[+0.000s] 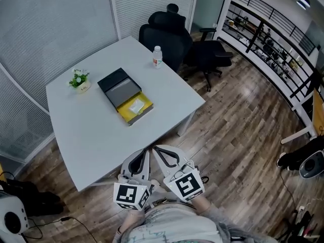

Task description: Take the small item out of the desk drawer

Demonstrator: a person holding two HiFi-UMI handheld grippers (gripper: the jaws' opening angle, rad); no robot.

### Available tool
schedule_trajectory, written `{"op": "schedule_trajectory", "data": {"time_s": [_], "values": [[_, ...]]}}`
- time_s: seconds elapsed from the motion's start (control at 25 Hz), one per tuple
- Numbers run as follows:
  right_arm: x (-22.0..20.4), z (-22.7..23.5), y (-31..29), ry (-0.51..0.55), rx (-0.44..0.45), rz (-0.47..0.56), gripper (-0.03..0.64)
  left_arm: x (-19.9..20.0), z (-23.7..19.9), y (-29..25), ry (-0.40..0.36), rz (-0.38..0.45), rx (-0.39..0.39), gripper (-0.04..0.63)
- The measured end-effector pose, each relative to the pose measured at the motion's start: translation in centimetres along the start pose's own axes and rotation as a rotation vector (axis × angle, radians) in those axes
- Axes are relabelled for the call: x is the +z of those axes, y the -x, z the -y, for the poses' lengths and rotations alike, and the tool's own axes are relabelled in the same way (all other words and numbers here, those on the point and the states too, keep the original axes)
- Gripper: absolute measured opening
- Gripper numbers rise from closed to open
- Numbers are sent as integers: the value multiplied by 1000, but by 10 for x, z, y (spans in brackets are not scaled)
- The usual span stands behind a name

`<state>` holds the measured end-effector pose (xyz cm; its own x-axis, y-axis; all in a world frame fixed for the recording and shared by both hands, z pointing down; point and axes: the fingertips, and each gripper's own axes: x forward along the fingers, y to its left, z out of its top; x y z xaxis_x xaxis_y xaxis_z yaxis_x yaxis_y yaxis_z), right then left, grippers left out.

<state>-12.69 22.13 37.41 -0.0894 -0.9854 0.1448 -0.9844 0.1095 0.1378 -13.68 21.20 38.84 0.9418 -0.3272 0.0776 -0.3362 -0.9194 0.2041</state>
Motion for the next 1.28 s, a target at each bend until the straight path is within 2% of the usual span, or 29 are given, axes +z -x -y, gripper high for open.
{"op": "schedule_trajectory", "data": {"time_s": [0.48, 0.76, 1.0, 1.28], "values": [[-7, -12, -18, -6, -26, -25, 3, -13, -24, 6, 22, -36, -16, -3], [-13, -9, -30, -5, 15, -54, 3, -14, -32, 0, 47, -22, 8, -3], [-5, 11, -60, 0, 58, -13, 3, -7, -57, -25, 43, -22, 53, -3], [8, 60, -94, 10, 86, 18, 3, 15, -77, -79, 21, -1, 76, -3]]}}
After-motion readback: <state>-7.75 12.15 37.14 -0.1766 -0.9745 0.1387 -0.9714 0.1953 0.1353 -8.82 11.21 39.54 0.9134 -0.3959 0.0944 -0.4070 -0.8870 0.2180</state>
